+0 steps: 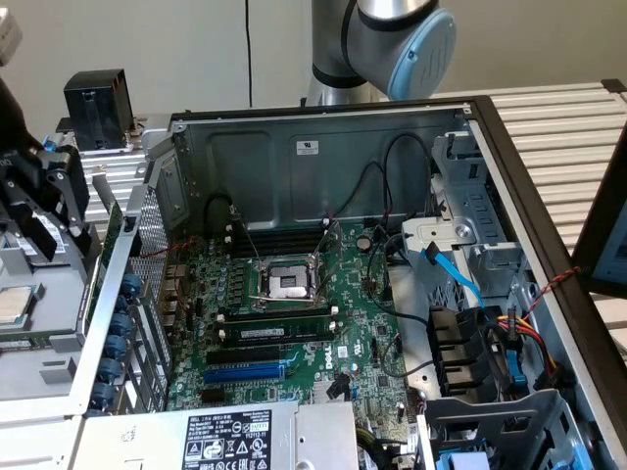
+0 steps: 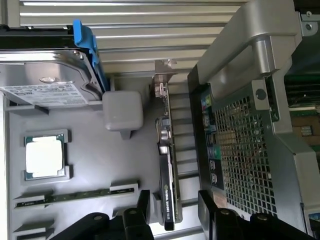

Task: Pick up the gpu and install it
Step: 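Pick up the gpu and move the gpu toward the slot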

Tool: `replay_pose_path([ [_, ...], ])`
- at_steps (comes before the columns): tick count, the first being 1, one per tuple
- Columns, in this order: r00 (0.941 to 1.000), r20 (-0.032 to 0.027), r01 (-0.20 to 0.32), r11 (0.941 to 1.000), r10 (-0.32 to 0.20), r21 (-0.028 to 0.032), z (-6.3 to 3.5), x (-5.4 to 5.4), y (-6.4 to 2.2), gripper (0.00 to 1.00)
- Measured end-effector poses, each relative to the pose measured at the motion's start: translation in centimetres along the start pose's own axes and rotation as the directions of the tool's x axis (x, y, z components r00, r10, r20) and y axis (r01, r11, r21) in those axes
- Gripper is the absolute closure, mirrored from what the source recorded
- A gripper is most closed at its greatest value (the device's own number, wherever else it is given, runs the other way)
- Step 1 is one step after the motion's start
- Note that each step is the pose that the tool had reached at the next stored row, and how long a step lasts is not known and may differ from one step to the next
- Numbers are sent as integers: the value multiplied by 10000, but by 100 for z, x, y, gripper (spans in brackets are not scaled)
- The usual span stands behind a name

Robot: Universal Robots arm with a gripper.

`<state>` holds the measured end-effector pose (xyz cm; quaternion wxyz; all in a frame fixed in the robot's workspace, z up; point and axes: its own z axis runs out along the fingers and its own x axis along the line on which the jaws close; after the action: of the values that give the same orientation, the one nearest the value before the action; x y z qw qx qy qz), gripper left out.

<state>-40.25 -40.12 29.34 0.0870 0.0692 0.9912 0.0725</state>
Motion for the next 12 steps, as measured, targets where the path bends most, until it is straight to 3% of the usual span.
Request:
replay_pose_path([
  [5,9998,36,-208,9998,208,30,101,-41,-7,49],
  [12,9997,37,-226,9997,225,34,228,-40,-19,49],
])
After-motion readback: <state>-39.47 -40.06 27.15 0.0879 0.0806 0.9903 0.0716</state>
